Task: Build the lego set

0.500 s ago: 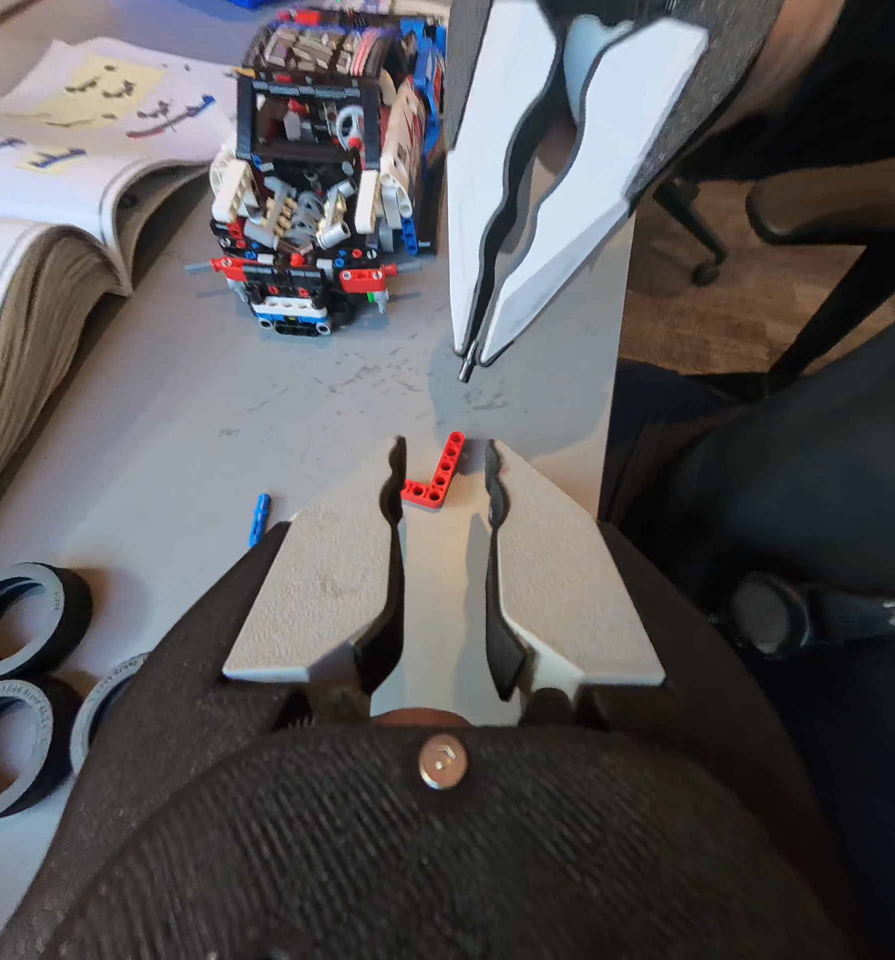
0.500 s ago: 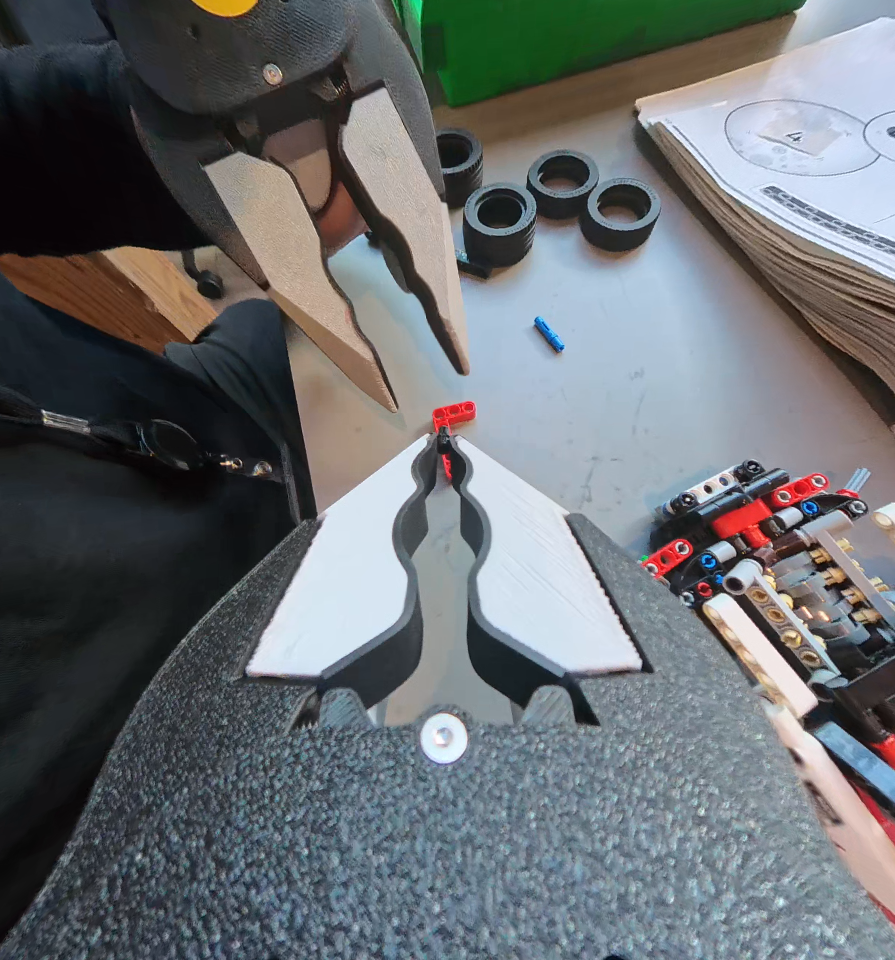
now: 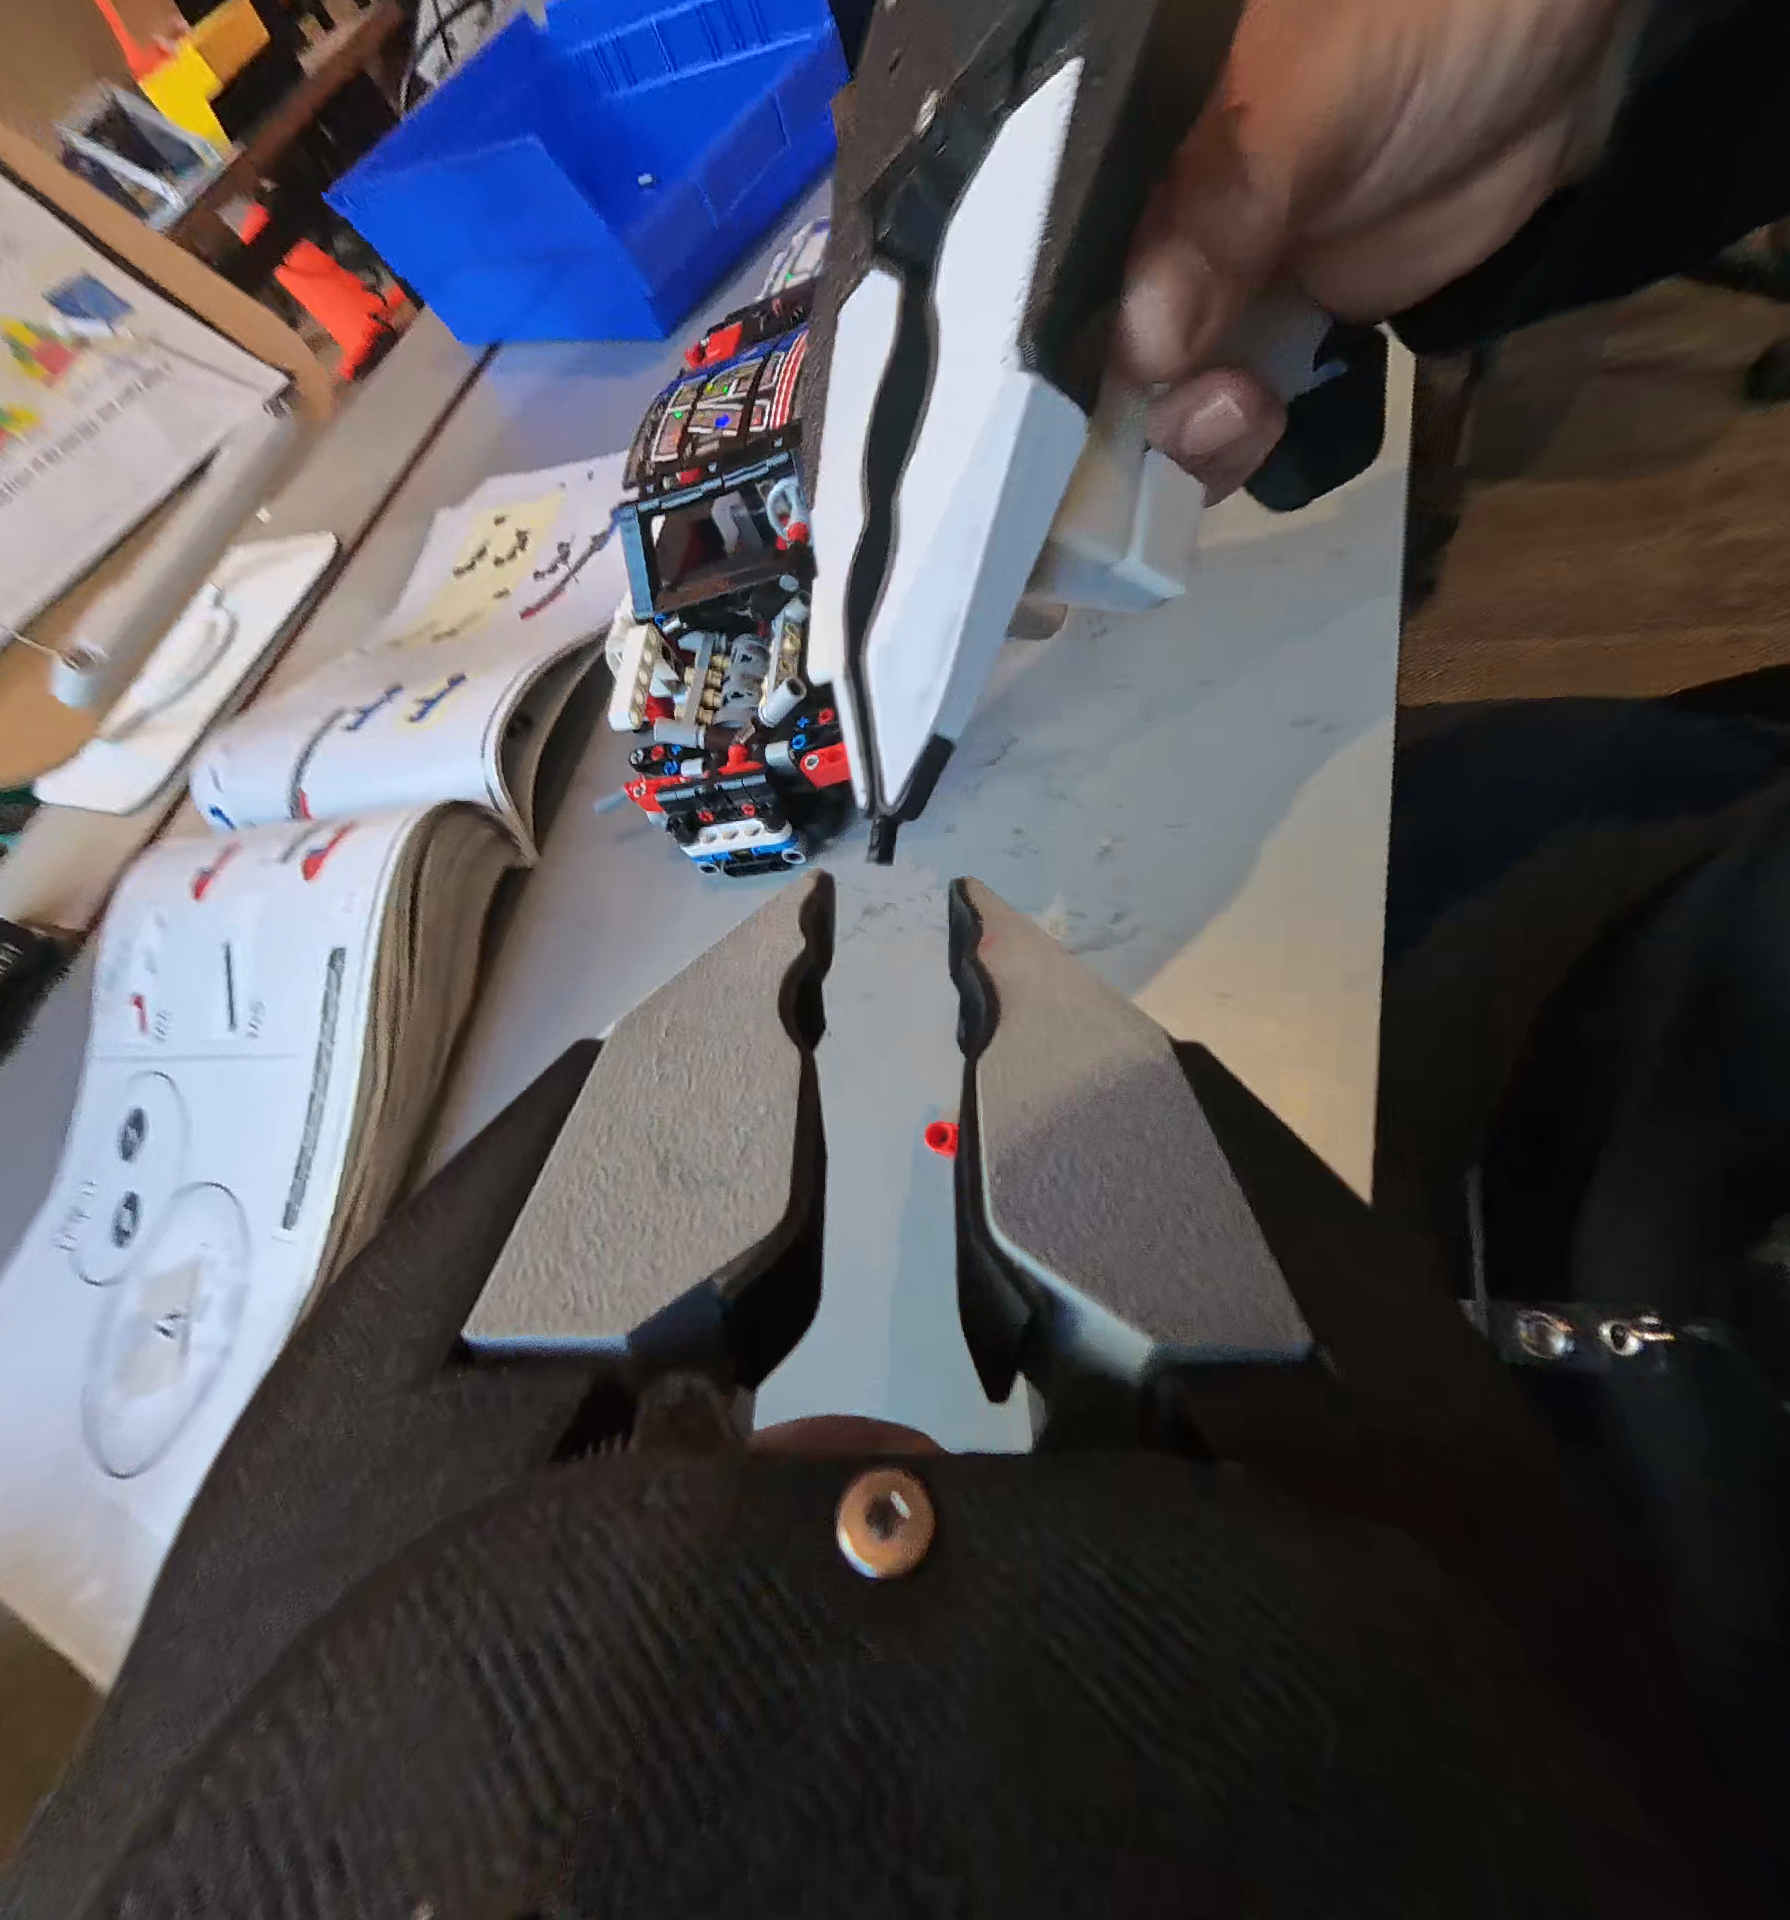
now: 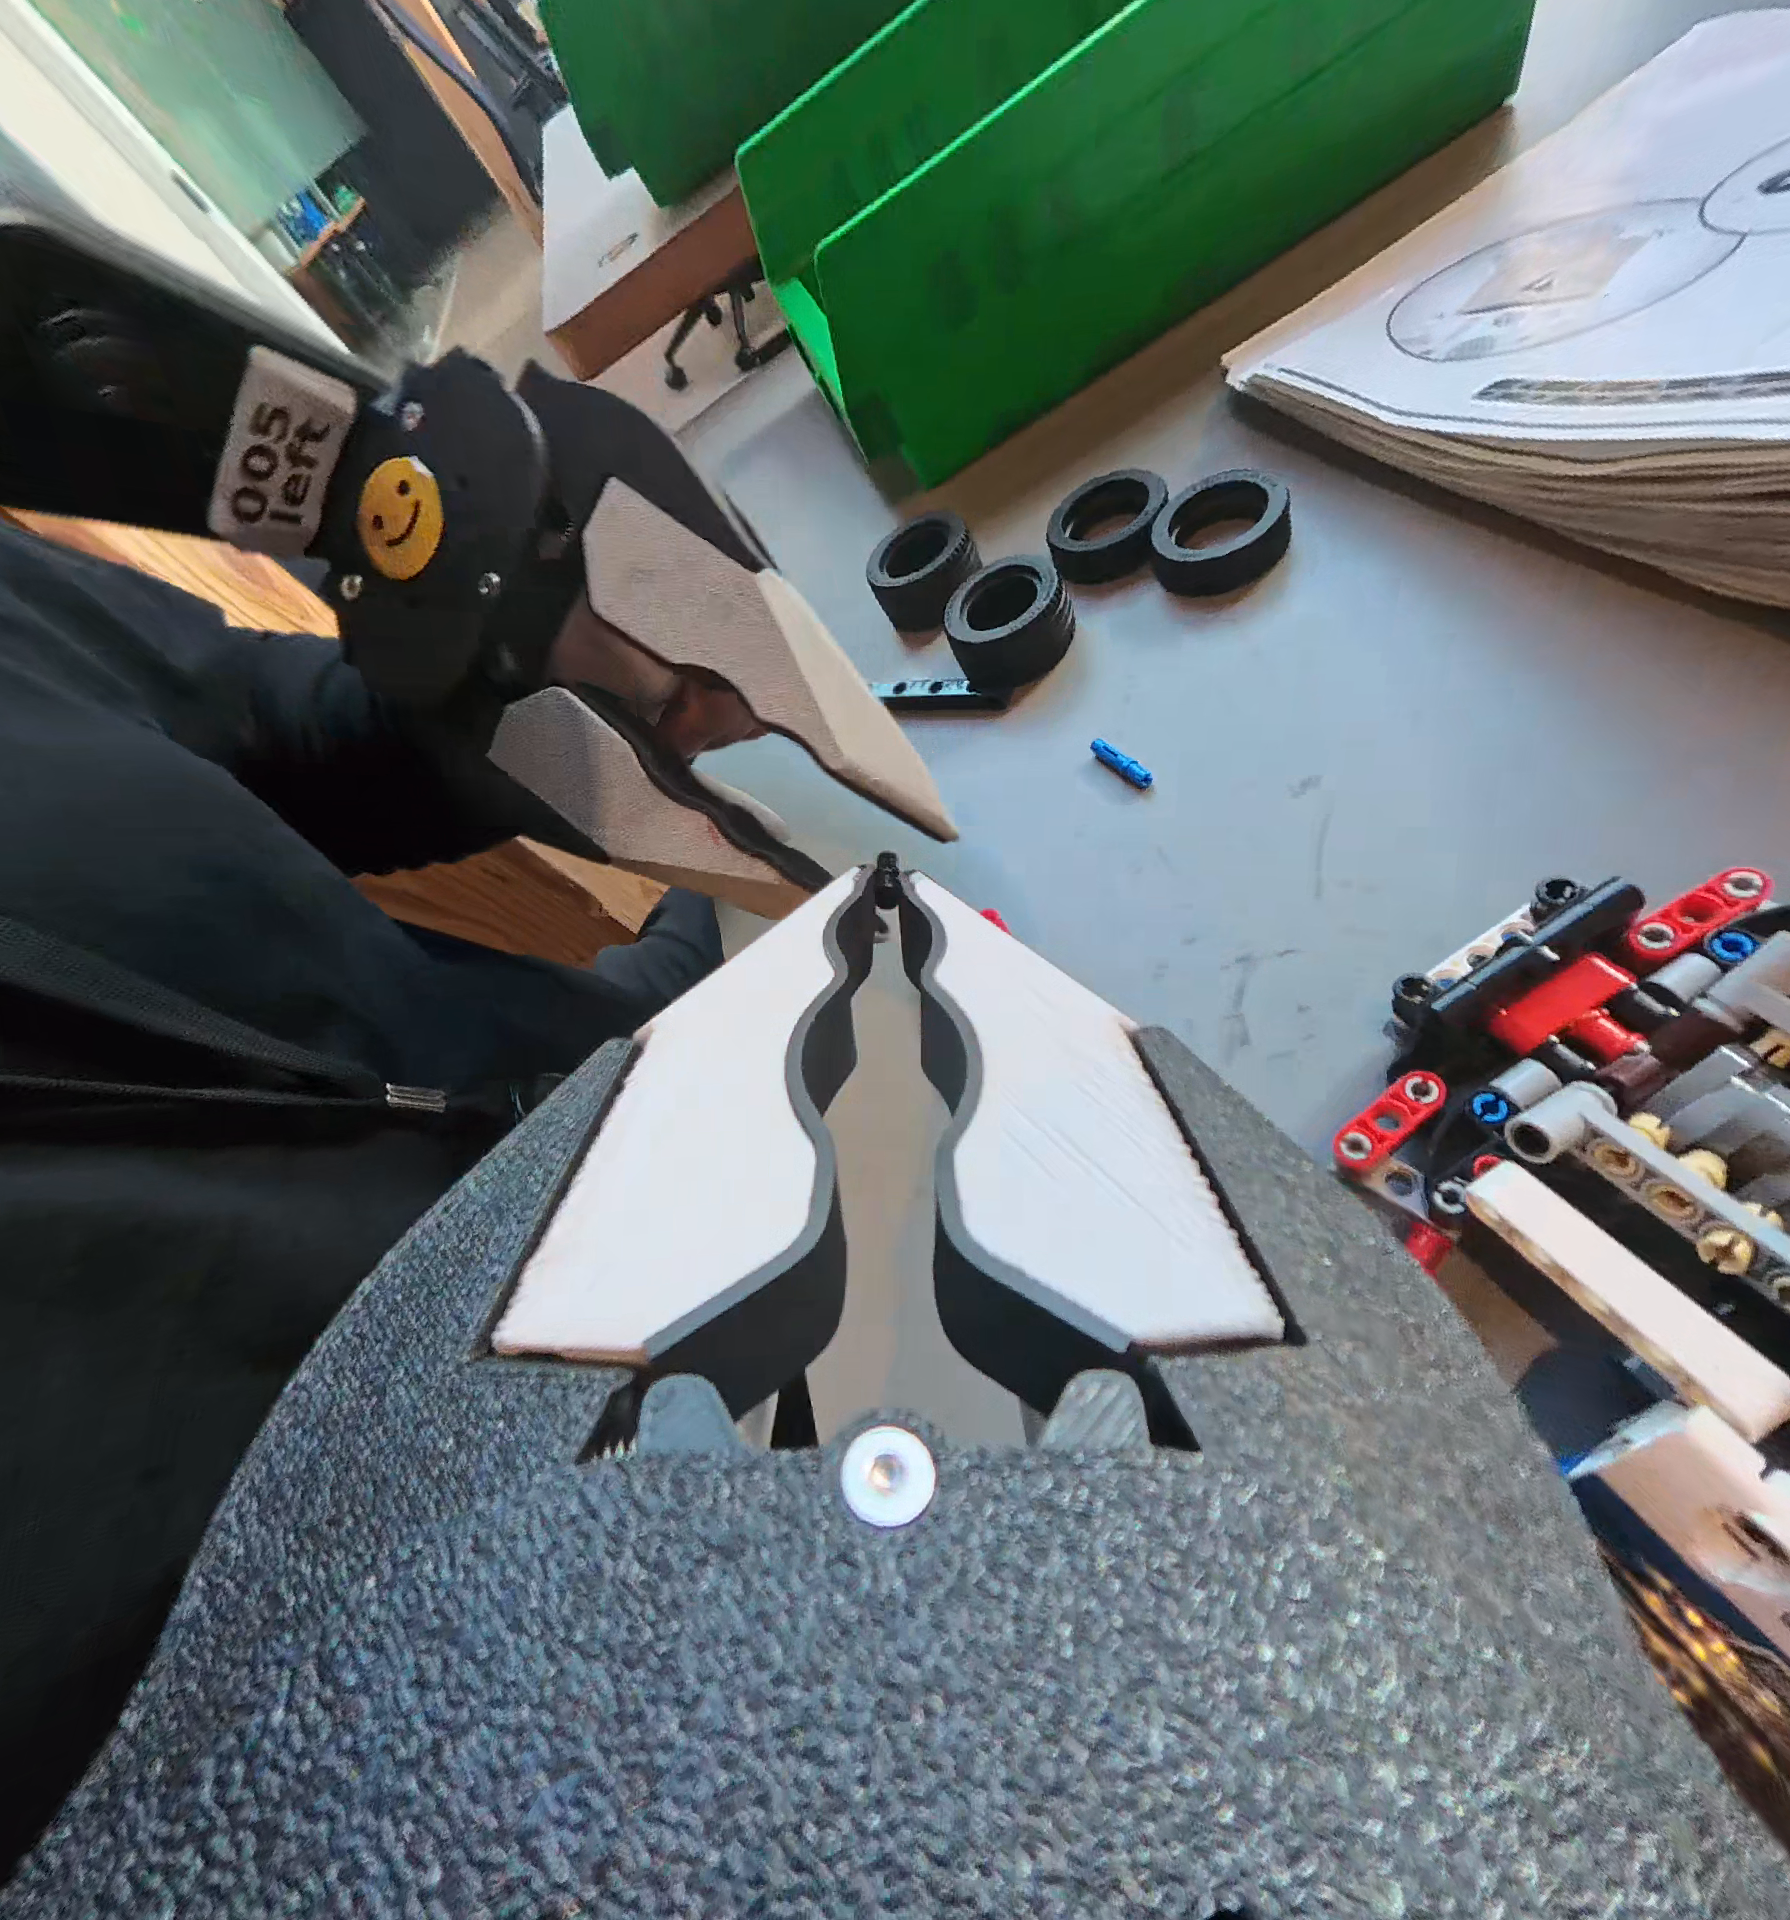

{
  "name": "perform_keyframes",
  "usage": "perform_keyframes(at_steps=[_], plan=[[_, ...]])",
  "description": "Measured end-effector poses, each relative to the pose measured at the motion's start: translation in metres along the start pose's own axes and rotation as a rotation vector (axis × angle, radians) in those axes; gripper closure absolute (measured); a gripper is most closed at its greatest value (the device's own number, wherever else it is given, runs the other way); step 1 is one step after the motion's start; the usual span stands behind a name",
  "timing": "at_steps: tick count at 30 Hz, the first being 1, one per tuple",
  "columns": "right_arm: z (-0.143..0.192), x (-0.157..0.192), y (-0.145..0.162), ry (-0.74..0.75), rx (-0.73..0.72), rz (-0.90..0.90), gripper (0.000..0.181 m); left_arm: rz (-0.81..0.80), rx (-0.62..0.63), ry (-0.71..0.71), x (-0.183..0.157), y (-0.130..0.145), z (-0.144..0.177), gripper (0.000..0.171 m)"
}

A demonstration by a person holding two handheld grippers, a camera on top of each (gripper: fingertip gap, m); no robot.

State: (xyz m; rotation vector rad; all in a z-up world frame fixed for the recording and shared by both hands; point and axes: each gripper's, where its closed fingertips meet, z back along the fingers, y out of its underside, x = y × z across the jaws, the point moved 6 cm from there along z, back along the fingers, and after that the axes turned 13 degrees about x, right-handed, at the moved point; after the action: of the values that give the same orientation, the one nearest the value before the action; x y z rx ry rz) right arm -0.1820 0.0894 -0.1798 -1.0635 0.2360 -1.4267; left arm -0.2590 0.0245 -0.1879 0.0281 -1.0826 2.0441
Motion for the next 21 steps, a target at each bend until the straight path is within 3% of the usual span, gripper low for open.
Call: perform_keyframes(at_steps=[9, 12, 17, 21], plan=[[-0.002, -0.001, 0.001, -0.059, -0.008, -0.077, 0.178, -0.106, -0.013, -0.128, -0.004, -0.004, 0.0, 0.169], [-0.002, 0.001, -0.002, -0.048, -0.024, -0.071, 0.178, -0.065, -0.026, -0.131, -0.002, -0.004, 0.002, 0.17], [0.002, 0.014, -0.005, 0.071, -0.029, 0.169, 0.177, 0.223, -0.149, 0.105, -0.002, -0.004, 0.006, 0.17], [0.004, 0.025, -0.009, 0.177, 0.04, 0.39, 0.177, 0.3, -0.198, 0.244, -0.001, -0.004, 0.01, 0.169]])
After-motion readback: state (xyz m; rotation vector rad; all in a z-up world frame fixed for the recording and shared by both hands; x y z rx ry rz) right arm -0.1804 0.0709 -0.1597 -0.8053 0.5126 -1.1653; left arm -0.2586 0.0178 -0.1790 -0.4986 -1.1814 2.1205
